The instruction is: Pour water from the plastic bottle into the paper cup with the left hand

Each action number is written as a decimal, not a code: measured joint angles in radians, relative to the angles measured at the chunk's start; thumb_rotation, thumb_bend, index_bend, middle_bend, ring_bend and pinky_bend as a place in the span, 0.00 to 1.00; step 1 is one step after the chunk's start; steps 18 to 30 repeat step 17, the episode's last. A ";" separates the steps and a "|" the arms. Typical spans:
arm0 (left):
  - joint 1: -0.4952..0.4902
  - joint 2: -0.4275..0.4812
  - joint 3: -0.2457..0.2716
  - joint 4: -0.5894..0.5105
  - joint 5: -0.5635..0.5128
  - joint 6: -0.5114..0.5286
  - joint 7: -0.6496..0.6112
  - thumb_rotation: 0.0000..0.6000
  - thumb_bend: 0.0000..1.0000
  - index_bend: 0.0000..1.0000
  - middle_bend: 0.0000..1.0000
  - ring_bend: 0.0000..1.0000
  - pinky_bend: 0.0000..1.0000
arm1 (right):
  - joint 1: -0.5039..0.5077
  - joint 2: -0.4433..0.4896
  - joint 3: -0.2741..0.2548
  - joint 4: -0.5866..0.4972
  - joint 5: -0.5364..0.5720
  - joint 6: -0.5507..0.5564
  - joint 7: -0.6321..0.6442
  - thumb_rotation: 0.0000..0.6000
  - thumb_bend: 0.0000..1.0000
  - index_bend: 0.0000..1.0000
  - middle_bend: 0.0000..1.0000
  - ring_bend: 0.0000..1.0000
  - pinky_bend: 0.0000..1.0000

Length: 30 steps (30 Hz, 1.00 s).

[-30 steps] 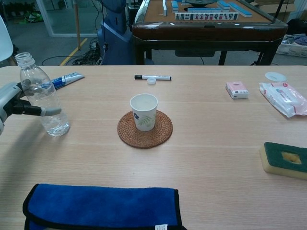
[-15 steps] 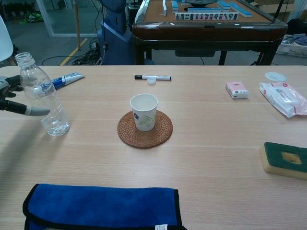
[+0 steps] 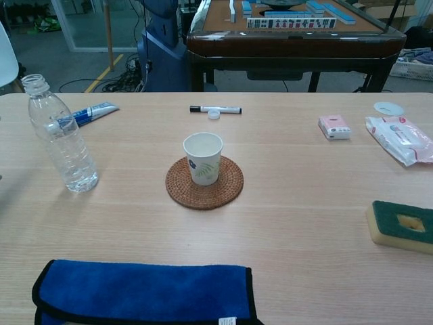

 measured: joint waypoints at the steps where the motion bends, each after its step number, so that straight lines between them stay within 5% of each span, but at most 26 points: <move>1: 0.009 0.001 0.012 0.009 0.026 0.020 -0.001 1.00 0.02 0.16 0.26 0.07 0.05 | 0.000 -0.002 0.000 0.000 0.000 0.002 -0.005 1.00 0.01 0.28 0.33 0.22 0.33; 8: 0.091 0.007 0.106 0.083 0.206 0.207 0.030 1.00 0.02 0.46 0.68 0.34 0.24 | -0.001 -0.016 0.001 0.000 0.003 0.009 -0.046 1.00 0.01 0.28 0.33 0.22 0.33; 16: 0.158 0.054 0.222 0.047 0.328 0.293 0.181 1.00 0.02 0.54 0.70 0.38 0.30 | 0.002 -0.034 0.004 0.003 0.024 0.002 -0.082 1.00 0.01 0.28 0.33 0.22 0.33; 30: 0.160 0.059 0.226 0.042 0.334 0.295 0.193 1.00 0.02 0.55 0.70 0.38 0.30 | 0.004 -0.035 0.005 0.005 0.027 -0.002 -0.084 1.00 0.01 0.28 0.33 0.22 0.33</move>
